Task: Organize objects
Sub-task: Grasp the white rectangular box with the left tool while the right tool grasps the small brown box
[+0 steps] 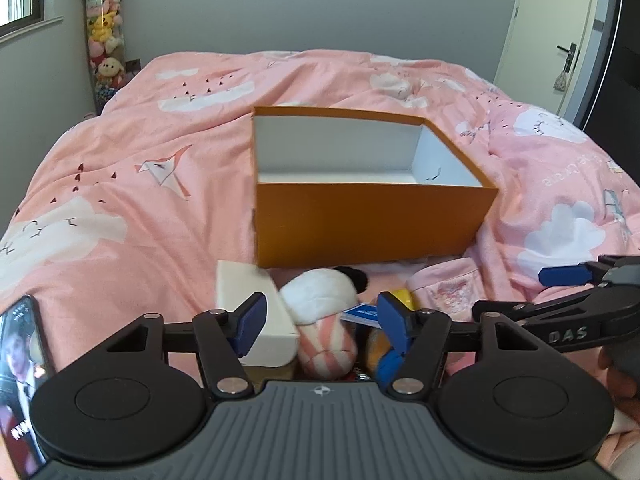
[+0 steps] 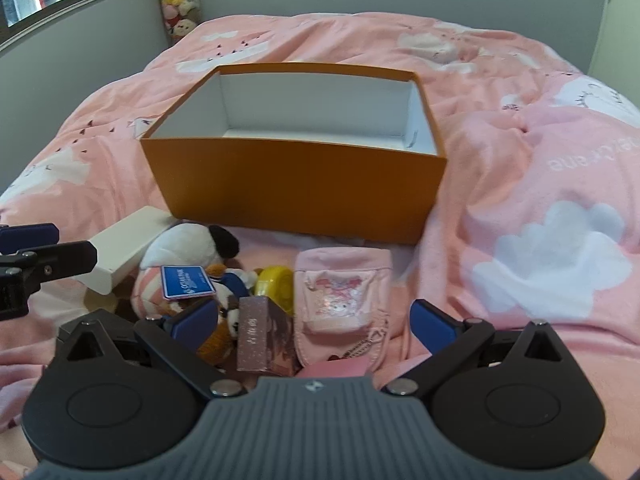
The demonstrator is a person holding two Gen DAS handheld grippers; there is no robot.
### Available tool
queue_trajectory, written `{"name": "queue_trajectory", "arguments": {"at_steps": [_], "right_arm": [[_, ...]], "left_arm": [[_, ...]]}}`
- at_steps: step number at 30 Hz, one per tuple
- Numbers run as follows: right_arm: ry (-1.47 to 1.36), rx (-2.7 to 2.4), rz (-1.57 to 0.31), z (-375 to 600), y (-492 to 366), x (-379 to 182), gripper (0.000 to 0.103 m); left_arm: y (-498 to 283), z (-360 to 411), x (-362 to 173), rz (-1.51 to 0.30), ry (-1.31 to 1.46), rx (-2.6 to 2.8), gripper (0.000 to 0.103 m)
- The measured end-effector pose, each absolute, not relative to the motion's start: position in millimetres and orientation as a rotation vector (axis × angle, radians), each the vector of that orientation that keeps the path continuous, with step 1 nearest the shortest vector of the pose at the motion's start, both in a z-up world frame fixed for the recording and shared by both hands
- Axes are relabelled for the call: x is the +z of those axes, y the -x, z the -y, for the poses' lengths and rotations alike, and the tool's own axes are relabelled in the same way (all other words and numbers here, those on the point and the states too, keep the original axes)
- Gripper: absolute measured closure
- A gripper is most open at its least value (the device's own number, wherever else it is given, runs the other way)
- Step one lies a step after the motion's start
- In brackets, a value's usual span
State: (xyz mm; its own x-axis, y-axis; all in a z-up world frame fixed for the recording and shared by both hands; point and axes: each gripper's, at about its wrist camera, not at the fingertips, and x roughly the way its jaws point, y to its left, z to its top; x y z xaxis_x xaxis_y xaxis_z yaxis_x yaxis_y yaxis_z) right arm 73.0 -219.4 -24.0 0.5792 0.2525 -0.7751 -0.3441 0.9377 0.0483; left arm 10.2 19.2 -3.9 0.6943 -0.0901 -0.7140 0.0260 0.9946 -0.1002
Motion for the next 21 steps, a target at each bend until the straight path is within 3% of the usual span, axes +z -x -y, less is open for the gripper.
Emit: {"name": "queue_trajectory", "arguments": {"at_steps": [2,3,6,12,21], "right_arm": [[0.108,0.383,-0.9,216.9,-79.5,-22.8,0.007],[0.101,0.401,-0.911,215.2,-83.4,-22.0,0.017],[0.077,0.468,-0.962,206.0,-98.1,-20.9,0.029],[0.084,0.578,-1.012,176.8,-127.9,-21.8,0.04],[0.12,0.643,-1.052,142.9,-163.6,-35.9,0.04]], "left_arm": [[-15.7,-26.0,-4.3,-0.82,0.083,-0.063,0.031],[-20.5,-30.4,-5.4,-0.84,0.09,-0.07,0.031],[-36.5,-43.5,-9.2,-0.91,0.112,-0.079,0.032],[-77.1,-57.7,-23.5,-1.099,0.059,-0.111,0.028],[-147.6,-72.5,-59.5,-1.324,0.148,-0.089,0.025]]}}
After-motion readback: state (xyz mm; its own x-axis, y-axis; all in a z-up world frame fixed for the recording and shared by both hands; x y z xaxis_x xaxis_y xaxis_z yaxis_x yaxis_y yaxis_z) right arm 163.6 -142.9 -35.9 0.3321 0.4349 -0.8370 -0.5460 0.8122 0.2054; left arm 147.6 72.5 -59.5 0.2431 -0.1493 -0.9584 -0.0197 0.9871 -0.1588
